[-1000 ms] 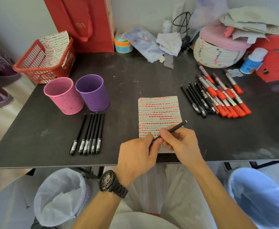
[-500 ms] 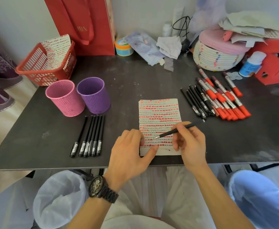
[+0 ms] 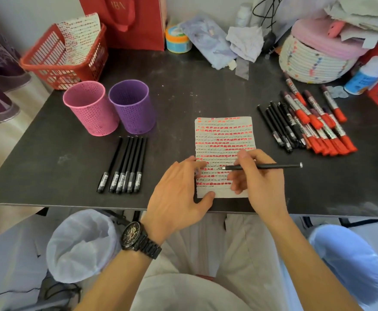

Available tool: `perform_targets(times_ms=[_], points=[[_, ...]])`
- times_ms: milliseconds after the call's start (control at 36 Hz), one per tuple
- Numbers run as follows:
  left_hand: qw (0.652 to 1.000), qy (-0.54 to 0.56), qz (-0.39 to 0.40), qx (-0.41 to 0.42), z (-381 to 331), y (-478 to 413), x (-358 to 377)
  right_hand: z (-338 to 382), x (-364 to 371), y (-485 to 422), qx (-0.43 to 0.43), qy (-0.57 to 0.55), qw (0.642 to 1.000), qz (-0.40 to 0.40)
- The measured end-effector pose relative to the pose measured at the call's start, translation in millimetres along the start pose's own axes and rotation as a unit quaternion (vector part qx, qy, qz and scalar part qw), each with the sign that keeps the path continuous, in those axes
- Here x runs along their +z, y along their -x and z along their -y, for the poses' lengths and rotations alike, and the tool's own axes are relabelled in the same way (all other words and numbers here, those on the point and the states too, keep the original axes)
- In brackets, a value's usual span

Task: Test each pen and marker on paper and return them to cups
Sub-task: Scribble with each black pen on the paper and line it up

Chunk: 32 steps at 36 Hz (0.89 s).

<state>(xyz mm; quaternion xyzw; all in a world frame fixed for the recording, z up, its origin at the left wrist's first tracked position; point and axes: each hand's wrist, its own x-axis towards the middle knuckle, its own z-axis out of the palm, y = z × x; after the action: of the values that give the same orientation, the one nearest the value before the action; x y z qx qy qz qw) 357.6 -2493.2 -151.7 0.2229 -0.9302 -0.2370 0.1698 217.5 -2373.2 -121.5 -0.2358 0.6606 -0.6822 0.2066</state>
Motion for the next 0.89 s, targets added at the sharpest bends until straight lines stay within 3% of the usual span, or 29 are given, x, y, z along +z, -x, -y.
perform_targets(times_ms=[111,361,889], points=[[1.000,-0.001,-0.004,-0.002,1,0,1,-6,2,-2,0.025,0.038,0.999,0.015],[0.999,-0.004,-0.033,0.004,-2,-1,5,-18,6,2,-0.033,0.149,0.988,-0.029],[0.999,-0.005,-0.031,-0.010,-2,-3,5,-23,7,1,-0.042,0.198,0.979,-0.033]])
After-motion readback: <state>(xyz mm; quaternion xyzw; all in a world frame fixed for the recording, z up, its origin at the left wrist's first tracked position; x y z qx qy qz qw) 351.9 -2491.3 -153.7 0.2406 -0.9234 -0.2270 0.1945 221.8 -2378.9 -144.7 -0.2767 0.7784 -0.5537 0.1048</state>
